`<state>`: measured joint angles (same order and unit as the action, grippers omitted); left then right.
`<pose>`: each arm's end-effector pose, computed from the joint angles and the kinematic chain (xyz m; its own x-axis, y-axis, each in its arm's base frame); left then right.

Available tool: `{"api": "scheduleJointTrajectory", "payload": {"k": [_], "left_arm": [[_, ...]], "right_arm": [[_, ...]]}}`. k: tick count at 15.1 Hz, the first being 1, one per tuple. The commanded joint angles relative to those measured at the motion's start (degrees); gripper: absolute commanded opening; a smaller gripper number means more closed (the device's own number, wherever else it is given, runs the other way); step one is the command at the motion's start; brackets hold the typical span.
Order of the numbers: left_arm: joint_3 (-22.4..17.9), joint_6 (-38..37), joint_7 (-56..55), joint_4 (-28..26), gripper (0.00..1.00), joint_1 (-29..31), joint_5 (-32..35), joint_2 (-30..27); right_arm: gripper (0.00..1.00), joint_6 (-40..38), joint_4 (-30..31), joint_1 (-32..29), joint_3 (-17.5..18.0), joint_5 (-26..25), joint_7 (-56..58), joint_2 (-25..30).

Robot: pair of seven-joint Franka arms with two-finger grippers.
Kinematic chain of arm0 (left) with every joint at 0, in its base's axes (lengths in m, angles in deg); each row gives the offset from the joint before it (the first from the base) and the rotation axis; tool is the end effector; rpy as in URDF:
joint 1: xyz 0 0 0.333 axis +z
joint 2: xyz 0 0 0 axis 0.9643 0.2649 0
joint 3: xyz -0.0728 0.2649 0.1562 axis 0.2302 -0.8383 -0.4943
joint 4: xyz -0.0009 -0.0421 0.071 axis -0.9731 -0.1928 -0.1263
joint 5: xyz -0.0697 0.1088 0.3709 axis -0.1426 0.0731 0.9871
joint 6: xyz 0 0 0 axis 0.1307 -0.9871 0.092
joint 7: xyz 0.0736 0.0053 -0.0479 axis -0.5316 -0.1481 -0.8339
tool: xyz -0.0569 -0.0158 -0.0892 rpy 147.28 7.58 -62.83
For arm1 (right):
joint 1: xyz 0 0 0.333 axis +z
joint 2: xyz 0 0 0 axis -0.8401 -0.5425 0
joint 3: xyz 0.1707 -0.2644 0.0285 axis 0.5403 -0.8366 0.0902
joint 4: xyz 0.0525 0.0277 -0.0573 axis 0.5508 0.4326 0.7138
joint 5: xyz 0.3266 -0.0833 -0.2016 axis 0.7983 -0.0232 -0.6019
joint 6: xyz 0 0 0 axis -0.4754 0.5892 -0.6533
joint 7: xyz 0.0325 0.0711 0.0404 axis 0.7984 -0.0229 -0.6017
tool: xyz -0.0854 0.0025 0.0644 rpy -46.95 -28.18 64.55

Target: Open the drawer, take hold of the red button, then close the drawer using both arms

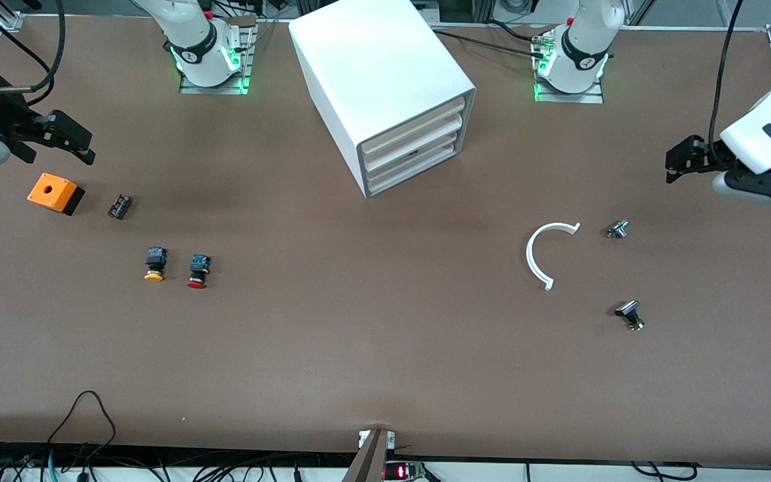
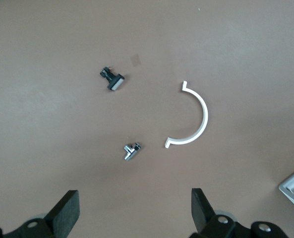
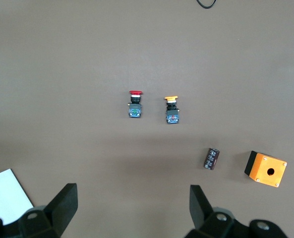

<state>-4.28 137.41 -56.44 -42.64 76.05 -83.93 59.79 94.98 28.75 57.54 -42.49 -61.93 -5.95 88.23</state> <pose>0.5582 -0.0210 0.5821 0.9738 -0.2274 -0.0055 -0.2274 -0.9723 -0.0547 0.5426 0.0354 0.6202 0.9985 -0.0196 0.0521 -0.0197 -0.9998 0.0021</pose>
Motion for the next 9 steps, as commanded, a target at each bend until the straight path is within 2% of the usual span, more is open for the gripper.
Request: {"api": "scheduleJointTrajectory", "payload": {"k": [1, 4, 8, 9], "left_arm": [[-1.09, 6.90, -1.94, -8.52, 1.00, -1.49, -1.01, -5.48], [-2.14, 6.47, -6.16, -7.81, 1.00, -2.02, -1.10, -4.60], [-3.11, 0.24, -6.44, 0.69, 1.00, -2.81, -1.71, 0.93], [-3.28, -0.03, -6.44, 0.98, 1.00, -3.16, -1.89, 1.03]], "right_arm": [[1.00, -0.48, -0.74, -0.83, 0.93, -0.26, 0.08, 0.20], [1.00, -0.48, -0.74, -0.83, 1.02, -0.17, -0.28, 0.20], [1.00, -0.48, -0.74, -0.74, 1.02, -0.17, -0.36, 0.20], [1.00, -0.56, -0.74, -0.74, 1.02, -0.17, -0.45, 0.20]]}}
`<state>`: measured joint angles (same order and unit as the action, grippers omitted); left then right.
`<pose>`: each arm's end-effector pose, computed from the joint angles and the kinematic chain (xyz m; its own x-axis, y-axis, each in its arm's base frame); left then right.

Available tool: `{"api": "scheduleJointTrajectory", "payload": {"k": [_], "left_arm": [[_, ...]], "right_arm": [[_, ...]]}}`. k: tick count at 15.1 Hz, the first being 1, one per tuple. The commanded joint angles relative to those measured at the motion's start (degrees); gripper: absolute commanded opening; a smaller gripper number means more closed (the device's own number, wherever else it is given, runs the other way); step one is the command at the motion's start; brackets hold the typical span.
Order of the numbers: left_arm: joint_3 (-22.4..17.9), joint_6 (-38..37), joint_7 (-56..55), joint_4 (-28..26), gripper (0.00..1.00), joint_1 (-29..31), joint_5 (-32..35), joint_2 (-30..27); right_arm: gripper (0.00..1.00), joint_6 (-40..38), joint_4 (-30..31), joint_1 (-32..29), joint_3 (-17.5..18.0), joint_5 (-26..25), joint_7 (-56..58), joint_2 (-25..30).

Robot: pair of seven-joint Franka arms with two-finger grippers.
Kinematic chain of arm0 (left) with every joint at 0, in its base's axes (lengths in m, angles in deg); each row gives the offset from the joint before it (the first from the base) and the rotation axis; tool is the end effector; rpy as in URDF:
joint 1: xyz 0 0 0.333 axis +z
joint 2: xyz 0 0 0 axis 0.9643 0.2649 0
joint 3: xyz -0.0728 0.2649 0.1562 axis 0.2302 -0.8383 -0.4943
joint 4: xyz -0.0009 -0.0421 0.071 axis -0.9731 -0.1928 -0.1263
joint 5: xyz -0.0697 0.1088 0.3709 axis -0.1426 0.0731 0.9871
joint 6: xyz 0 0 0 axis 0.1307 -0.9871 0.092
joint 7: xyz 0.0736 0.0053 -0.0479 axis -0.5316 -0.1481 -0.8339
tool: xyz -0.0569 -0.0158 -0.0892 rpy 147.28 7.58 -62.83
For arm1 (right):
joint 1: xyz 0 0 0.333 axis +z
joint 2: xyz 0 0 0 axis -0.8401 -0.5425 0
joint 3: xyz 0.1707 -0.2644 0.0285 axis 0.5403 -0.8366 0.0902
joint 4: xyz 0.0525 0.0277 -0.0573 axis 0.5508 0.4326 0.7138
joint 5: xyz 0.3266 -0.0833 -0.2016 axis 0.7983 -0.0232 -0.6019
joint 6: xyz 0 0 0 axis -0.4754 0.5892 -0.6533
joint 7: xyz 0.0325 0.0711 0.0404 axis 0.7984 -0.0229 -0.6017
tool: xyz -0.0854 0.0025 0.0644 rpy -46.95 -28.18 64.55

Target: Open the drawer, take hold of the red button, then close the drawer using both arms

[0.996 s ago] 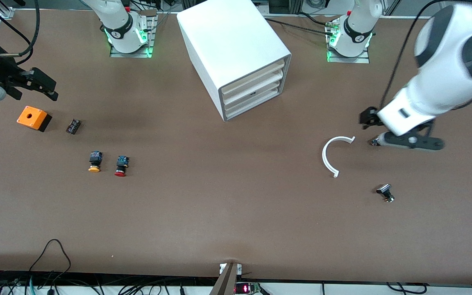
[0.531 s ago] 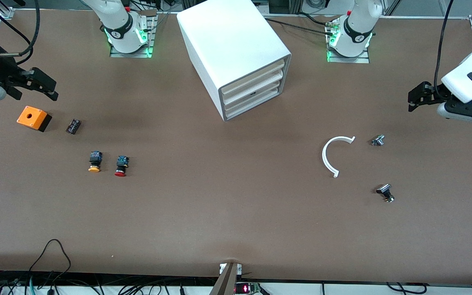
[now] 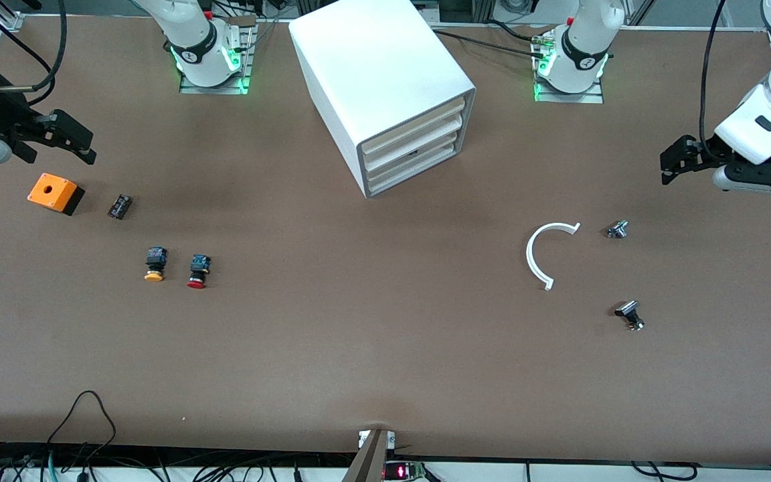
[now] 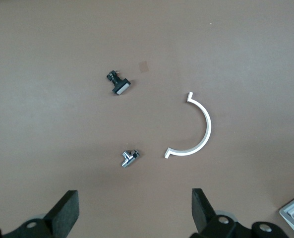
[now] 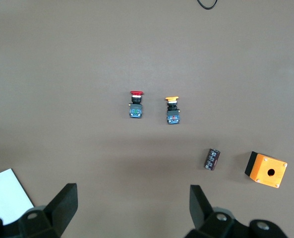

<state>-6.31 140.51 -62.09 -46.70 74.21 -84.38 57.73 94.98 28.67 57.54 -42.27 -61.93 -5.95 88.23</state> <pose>0.5499 -0.0200 0.5728 0.9915 -0.1289 0.0196 -0.1278 -0.9906 -0.0494 0.5425 0.0376 0.6208 0.9984 -0.0157 0.0535 -0.0159 -0.9999 0.0022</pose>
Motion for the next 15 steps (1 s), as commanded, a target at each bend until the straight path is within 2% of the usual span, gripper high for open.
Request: {"api": "scheduleJointTrajectory", "payload": {"k": [1, 3, 15], "left_arm": [[-1.95, -3.14, -0.53, 5.04, 1.00, -1.59, -1.43, 3.09], [-2.93, -3.23, 0.09, 4.78, 1.00, -1.94, -1.69, 3.00], [-1.26, -4.63, -0.97, 5.48, 1.00, -2.03, -1.87, 3.00]], "right_arm": [[1.00, -0.48, -0.66, -0.74, 0.79, -0.17, -0.45, 0.20], [1.00, -0.57, -0.66, -0.74, 0.79, -0.17, -0.45, 0.29], [1.00, -0.65, -1.45, -0.74, 0.79, -0.17, 0.34, 0.20]]}}
